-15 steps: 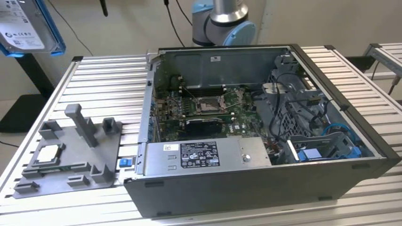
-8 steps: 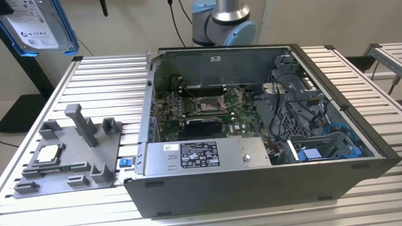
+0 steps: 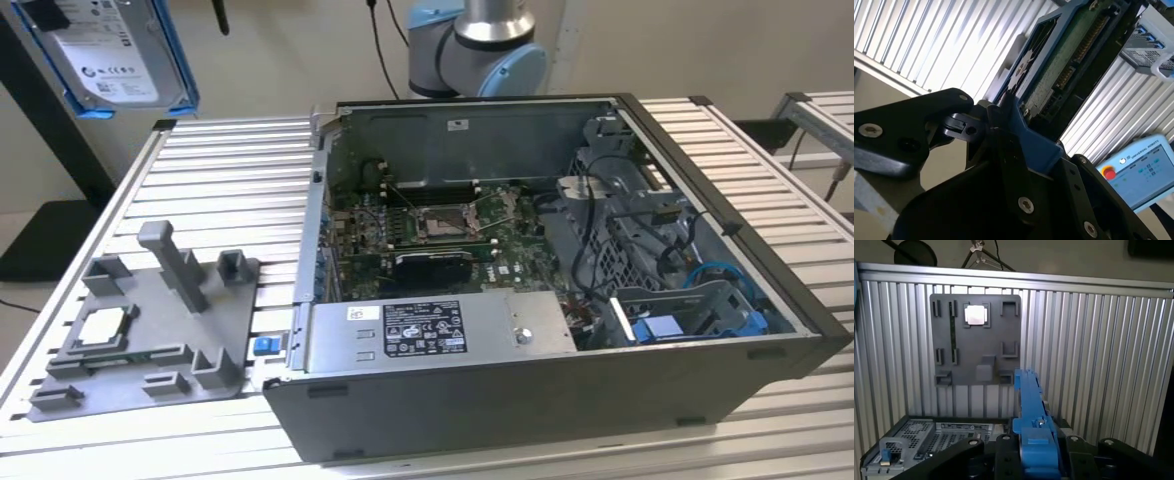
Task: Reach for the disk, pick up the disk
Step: 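Pick up the disk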
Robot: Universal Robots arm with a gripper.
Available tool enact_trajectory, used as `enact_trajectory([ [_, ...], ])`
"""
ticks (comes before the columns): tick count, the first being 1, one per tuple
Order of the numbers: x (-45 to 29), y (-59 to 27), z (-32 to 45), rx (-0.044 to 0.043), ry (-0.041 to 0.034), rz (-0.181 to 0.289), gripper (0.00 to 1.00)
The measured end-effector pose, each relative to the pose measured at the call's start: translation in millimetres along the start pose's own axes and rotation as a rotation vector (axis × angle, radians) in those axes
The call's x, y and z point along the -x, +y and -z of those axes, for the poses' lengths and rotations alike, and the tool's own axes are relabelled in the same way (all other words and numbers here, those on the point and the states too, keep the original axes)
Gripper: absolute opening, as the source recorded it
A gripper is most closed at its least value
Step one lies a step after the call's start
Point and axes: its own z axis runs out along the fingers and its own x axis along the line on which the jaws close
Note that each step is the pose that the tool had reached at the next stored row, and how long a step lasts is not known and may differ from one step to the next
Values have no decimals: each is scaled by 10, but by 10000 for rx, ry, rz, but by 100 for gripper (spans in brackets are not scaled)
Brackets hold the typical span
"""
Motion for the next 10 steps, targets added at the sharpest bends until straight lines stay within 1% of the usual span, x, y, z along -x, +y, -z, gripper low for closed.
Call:
enact_trajectory([
  [10,-13,-432,-62,51,-1,-5,0],
])
